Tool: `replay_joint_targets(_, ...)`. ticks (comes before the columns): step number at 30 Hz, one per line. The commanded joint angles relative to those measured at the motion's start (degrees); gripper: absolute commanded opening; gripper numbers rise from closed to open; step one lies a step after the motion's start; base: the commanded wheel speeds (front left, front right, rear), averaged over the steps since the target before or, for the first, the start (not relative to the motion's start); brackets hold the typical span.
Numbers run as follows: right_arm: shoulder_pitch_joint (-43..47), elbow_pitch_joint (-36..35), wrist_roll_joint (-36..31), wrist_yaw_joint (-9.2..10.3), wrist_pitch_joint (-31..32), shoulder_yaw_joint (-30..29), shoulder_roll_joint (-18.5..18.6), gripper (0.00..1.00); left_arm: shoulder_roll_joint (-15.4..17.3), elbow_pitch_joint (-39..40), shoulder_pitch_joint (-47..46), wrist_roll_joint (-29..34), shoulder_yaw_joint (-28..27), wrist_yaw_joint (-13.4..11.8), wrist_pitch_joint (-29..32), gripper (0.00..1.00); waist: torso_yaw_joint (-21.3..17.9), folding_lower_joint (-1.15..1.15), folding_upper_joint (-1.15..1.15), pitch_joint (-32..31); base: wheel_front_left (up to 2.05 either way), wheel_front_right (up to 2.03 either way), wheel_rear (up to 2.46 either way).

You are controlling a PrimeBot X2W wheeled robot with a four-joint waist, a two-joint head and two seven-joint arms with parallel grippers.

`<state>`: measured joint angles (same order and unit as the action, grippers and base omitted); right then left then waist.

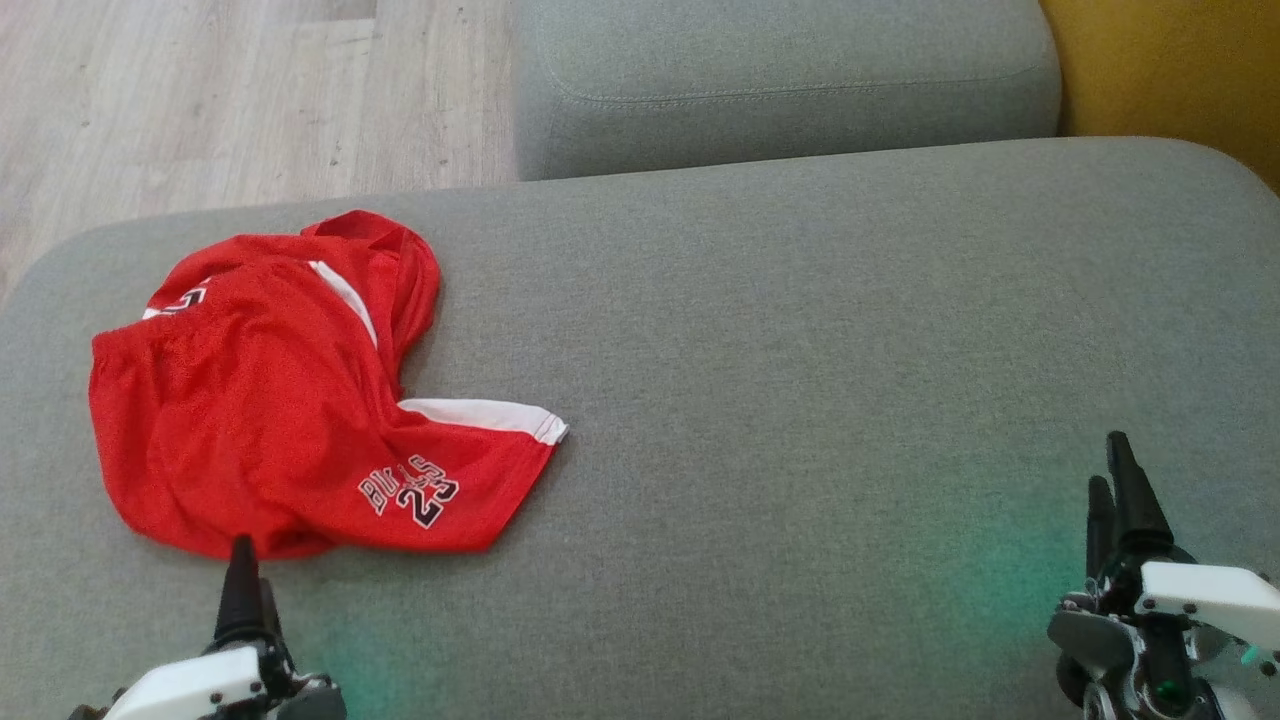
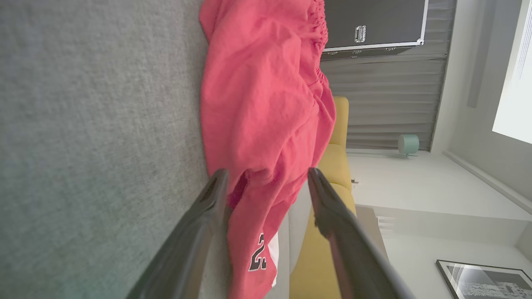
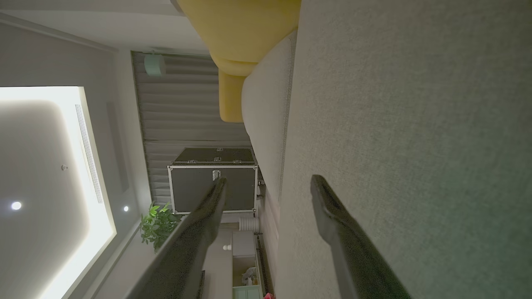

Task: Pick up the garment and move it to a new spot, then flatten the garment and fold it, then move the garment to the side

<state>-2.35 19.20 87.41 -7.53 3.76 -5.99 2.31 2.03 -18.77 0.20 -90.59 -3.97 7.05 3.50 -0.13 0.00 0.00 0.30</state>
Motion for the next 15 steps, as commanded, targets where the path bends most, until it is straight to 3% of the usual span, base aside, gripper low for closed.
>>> replay_joint_targets(1,-2.7,-2.3,-1.1,0.01,-0.7,0.3,0.2,1.0,0.3,2.1,-2.4,1.1,-0.9,0.1,-0.6,1.0,0.0,0.0,0.0,0.0,0.0,0.0,0.0)
replay_joint_targets(15,-3.4,-5.4,-17.7,0.01,-3.1,2.1,0.3,1.0,0.4,4.3,-3.4,7.9,-4.0,0.1,-2.9,1.0,-0.2,0.0,0.0,0.0,0.0,0.0,0.0)
